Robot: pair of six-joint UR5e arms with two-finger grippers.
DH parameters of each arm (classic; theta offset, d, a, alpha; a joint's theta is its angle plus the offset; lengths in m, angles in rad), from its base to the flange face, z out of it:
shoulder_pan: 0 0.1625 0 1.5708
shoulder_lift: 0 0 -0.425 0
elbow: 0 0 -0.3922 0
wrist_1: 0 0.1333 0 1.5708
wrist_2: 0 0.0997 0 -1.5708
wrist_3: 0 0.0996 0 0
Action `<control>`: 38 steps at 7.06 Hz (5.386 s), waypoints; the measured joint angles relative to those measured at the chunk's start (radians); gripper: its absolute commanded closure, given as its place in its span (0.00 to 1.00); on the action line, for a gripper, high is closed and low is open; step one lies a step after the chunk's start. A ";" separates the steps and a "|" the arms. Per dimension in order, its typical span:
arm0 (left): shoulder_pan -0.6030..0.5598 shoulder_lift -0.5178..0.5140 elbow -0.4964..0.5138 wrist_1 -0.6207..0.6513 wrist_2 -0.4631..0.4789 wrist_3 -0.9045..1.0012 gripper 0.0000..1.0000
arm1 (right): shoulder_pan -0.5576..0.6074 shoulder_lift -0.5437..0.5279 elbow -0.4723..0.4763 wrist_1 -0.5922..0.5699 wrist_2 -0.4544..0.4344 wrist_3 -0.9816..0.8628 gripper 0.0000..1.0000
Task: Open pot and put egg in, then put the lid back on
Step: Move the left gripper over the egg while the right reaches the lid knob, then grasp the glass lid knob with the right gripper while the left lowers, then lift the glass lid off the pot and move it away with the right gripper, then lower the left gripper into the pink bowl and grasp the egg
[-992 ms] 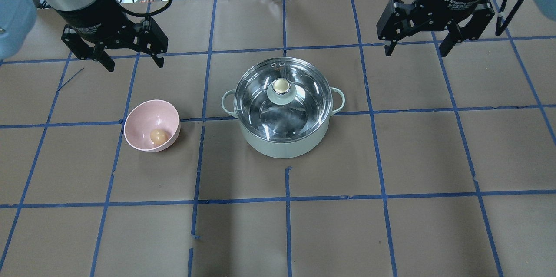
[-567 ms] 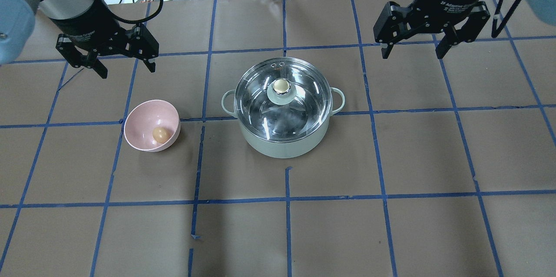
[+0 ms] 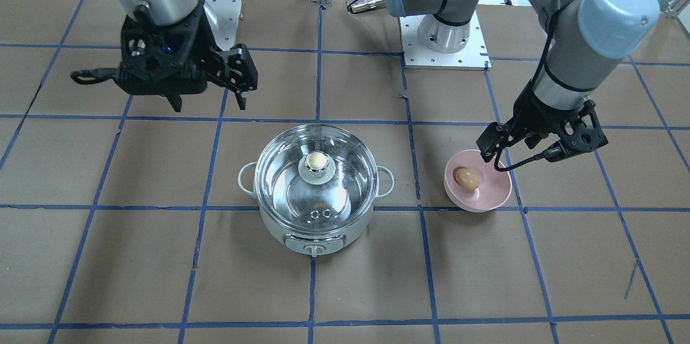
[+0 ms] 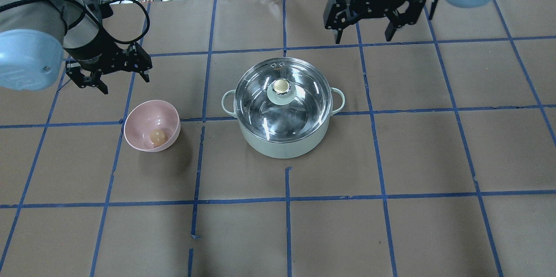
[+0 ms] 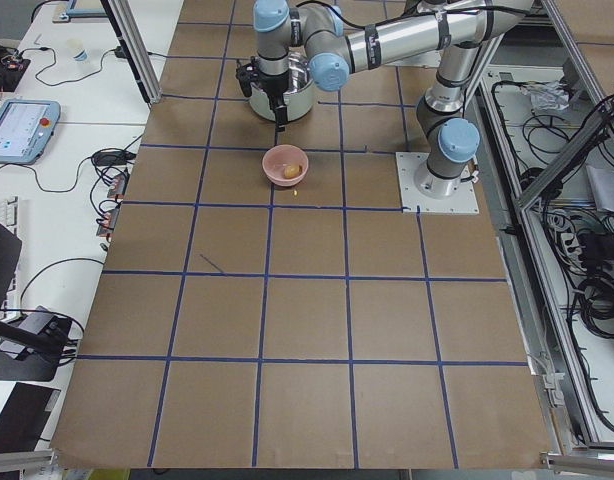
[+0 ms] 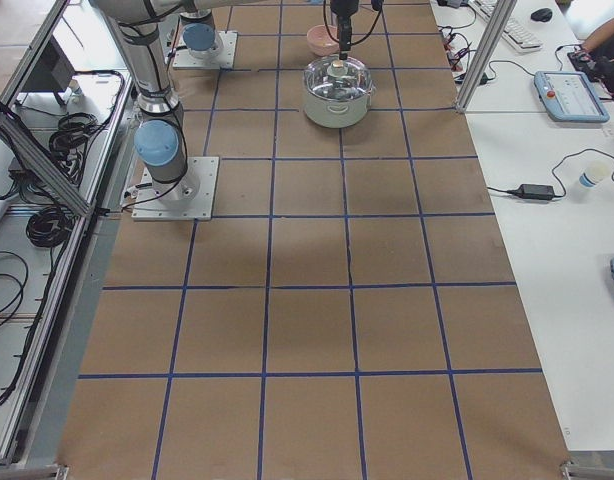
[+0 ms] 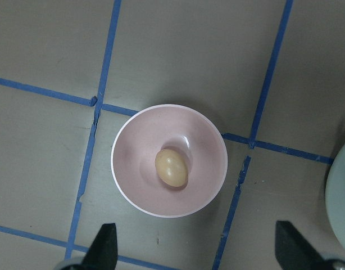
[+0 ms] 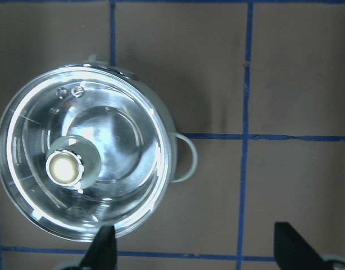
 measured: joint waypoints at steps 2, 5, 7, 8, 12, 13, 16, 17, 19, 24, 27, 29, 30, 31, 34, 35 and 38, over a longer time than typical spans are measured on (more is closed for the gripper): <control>0.007 -0.038 -0.092 0.105 0.010 -0.054 0.00 | 0.128 0.153 -0.087 -0.089 0.005 0.160 0.00; 0.026 -0.049 -0.204 0.239 0.017 -0.185 0.00 | 0.195 0.246 -0.020 -0.192 -0.028 0.248 0.02; 0.052 -0.056 -0.246 0.284 0.008 -0.223 0.00 | 0.201 0.244 0.037 -0.231 -0.033 0.250 0.02; 0.058 -0.070 -0.254 0.307 0.002 -0.237 0.00 | 0.202 0.242 0.058 -0.237 -0.030 0.250 0.02; 0.057 -0.122 -0.261 0.379 -0.023 -0.333 0.00 | 0.203 0.239 0.084 -0.241 -0.026 0.245 0.44; 0.057 -0.124 -0.261 0.379 -0.021 -0.343 0.00 | 0.203 0.239 0.084 -0.241 -0.026 0.245 0.61; 0.058 -0.129 -0.264 0.381 -0.021 -0.357 0.00 | 0.203 0.240 0.084 -0.237 -0.026 0.239 0.83; 0.058 -0.136 -0.266 0.383 -0.024 -0.365 0.00 | 0.203 0.240 0.083 -0.236 -0.022 0.237 0.89; 0.057 -0.149 -0.275 0.391 -0.031 -0.369 0.02 | 0.203 0.239 0.077 -0.237 -0.011 0.232 0.90; 0.057 -0.149 -0.328 0.473 -0.034 -0.347 0.02 | 0.158 0.117 0.039 -0.171 -0.005 0.221 0.92; 0.057 -0.149 -0.341 0.485 -0.035 -0.317 0.02 | -0.049 -0.091 0.044 0.088 -0.008 0.102 0.96; 0.057 -0.153 -0.341 0.501 -0.044 -0.276 0.02 | -0.175 -0.167 0.074 0.220 -0.013 -0.049 0.96; 0.057 -0.154 -0.342 0.502 -0.060 -0.268 0.02 | -0.201 -0.185 0.116 0.219 -0.014 -0.081 0.96; 0.057 -0.155 -0.342 0.503 -0.067 -0.264 0.05 | -0.210 -0.197 0.155 0.190 -0.029 -0.093 0.96; 0.057 -0.155 -0.343 0.501 -0.071 -0.261 0.22 | -0.207 -0.221 0.180 0.068 -0.068 -0.097 0.96; 0.057 -0.155 -0.343 0.500 -0.071 -0.261 0.29 | -0.207 -0.228 0.181 0.048 -0.070 -0.098 0.96; 0.057 -0.156 -0.343 0.495 -0.071 -0.261 0.56 | -0.203 -0.232 0.182 0.048 -0.067 -0.098 0.95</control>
